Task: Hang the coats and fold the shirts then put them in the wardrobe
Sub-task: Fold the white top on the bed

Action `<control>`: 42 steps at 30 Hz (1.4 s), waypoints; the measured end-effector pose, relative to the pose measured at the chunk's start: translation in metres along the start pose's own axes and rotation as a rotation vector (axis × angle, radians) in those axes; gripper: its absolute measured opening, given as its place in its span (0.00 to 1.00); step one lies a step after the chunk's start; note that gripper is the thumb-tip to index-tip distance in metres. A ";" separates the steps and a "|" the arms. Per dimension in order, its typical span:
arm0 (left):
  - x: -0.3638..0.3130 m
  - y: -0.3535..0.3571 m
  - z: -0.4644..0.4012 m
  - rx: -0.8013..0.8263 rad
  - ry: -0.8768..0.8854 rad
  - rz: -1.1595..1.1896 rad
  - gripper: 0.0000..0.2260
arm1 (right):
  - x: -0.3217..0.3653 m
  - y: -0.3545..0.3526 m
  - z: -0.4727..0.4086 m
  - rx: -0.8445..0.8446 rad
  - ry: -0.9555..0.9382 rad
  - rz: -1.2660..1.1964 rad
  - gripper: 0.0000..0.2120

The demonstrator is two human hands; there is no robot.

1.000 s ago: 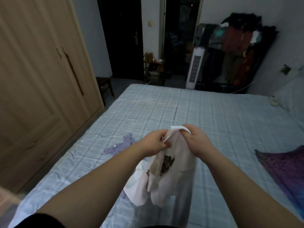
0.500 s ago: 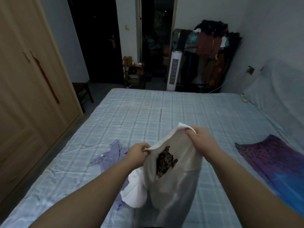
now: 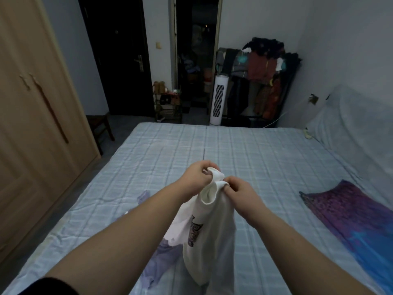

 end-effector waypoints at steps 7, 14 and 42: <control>-0.007 -0.011 0.003 0.166 0.026 0.069 0.14 | 0.015 -0.001 -0.011 0.219 -0.080 0.019 0.16; 0.007 -0.011 0.005 -0.197 0.069 -0.063 0.11 | 0.002 0.002 -0.032 -0.076 0.086 -0.076 0.05; 0.017 0.051 0.094 0.040 -0.056 -0.260 0.10 | -0.046 -0.039 0.034 0.261 -0.146 0.075 0.05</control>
Point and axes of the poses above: each hand's wrist, its own z-axis away from the middle knuckle, its own y-axis out of the palm, x = y × z, the point moved 1 cm from there along -z, towards the middle knuckle, and after that the axes turned 1 degree about z, right-handed, at the moved point
